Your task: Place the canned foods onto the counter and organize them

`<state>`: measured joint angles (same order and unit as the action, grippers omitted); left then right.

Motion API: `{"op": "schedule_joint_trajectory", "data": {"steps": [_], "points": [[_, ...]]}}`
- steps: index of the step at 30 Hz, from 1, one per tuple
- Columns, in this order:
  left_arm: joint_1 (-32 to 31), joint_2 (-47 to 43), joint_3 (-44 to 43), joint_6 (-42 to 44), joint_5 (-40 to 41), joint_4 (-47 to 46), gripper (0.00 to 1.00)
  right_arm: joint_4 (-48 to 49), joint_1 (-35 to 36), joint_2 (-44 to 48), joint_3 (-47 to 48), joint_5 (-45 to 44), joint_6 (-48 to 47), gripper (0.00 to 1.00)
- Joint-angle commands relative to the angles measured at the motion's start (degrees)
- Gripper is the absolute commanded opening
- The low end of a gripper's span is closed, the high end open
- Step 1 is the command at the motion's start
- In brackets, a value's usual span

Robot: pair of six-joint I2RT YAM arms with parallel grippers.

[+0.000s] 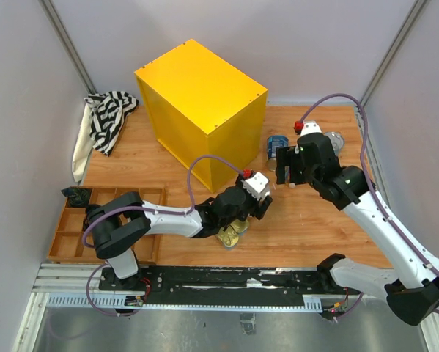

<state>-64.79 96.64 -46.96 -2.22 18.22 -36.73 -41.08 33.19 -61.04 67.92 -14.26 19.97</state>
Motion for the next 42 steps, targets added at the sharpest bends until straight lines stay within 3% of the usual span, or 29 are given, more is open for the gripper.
{"op": "schedule_joint_trajectory", "data": {"steps": [1, 3, 5, 10, 14, 29, 38, 42], "points": [[-0.6, 0.9, -2.0, 1.4, 0.5, -3.0, 0.67, -0.8, -1.8, 1.6, -1.1, 0.9, -1.6, 0.83], [-0.6, 0.7, -2.1, 1.0, 0.8, -2.9, 0.39, -0.8, -2.3, 2.0, -1.5, 1.1, -1.8, 0.82], [-0.7, 0.4, -2.4, 0.7, 0.8, -2.4, 0.25, -0.8, -2.7, 2.3, -1.7, 1.4, -1.9, 0.82], [-1.2, -1.4, -3.4, 1.0, 0.5, -0.6, 0.20, -0.8, -3.6, 3.2, -2.2, 1.6, -2.1, 0.82], [-2.5, -5.1, -5.4, 2.3, 0.2, 2.2, 0.02, -0.8, -4.6, 4.6, -3.5, 1.6, -2.1, 0.82], [-3.6, -14.0, -29.2, 12.0, 7.6, 21.8, 0.00, 0.1, -8.3, 7.9, -4.6, 0.8, -2.1, 0.81], [-3.2, -8.9, -55.4, 24.0, 18.1, 30.7, 0.00, 2.1, -9.1, 5.6, -1.1, 0.3, -2.3, 0.81], [-0.3, -3.7, -68.7, 25.0, 20.0, 35.5, 0.00, 3.2, -9.8, 3.7, 0.9, 0.7, -2.6, 0.81]]}}
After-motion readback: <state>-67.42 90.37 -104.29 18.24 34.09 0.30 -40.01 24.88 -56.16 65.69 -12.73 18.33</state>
